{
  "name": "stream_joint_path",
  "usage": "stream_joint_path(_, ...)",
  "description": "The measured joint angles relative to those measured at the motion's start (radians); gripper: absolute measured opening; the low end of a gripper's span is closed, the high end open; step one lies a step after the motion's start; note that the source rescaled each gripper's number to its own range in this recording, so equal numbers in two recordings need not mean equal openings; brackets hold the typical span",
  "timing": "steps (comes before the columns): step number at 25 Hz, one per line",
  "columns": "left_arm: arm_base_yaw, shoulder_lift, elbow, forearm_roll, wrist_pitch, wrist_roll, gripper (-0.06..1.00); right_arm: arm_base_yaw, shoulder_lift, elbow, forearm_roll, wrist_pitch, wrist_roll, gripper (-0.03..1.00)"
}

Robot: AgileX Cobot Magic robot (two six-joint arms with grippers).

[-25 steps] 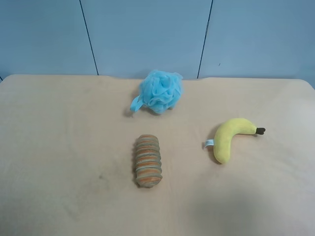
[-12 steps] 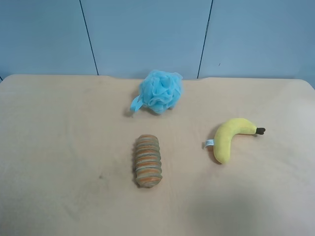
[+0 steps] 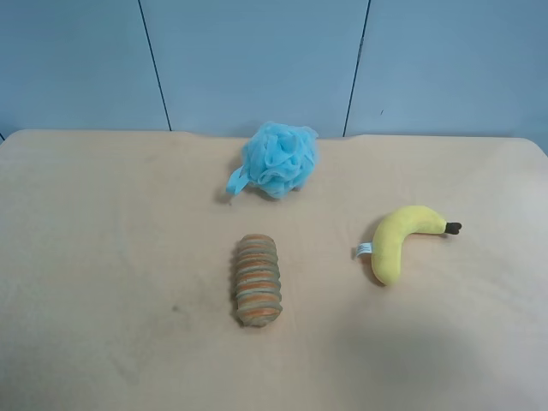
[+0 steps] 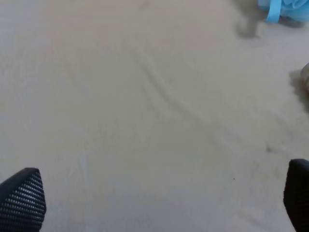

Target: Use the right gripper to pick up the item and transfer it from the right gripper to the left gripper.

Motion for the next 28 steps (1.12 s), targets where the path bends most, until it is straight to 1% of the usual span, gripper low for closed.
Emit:
stream_joint_path(4,0.0,0.0,0.0,0.0,0.0,0.0,1.0,0.0,0.237,-0.081,0.018,0.023,0.052,1.0)
stream_joint_path(10,0.0,0.0,0.0,0.0,0.0,0.0,1.0,0.0,0.589,-0.154,0.089,0.004,0.051,1.0)
stream_joint_path(16,0.0,0.0,0.0,0.0,0.0,0.0,1.0,0.0,0.915,-0.197,0.16,-0.104,0.008,1.0)
stream_joint_path(18,0.0,0.0,0.0,0.0,0.0,0.0,1.0,0.009,1.007,-0.219,0.165,-0.15,-0.002,1.0)
stream_joint_path(22,0.0,0.0,0.0,0.0,0.0,0.0,1.0,0.057,1.152,-0.264,0.164,-0.215,-0.007,1.0)
stream_joint_path(28,0.0,0.0,0.0,-0.001,0.0,0.0,1.0,0.115,1.331,-0.313,0.163,-0.281,0.003,1.0)
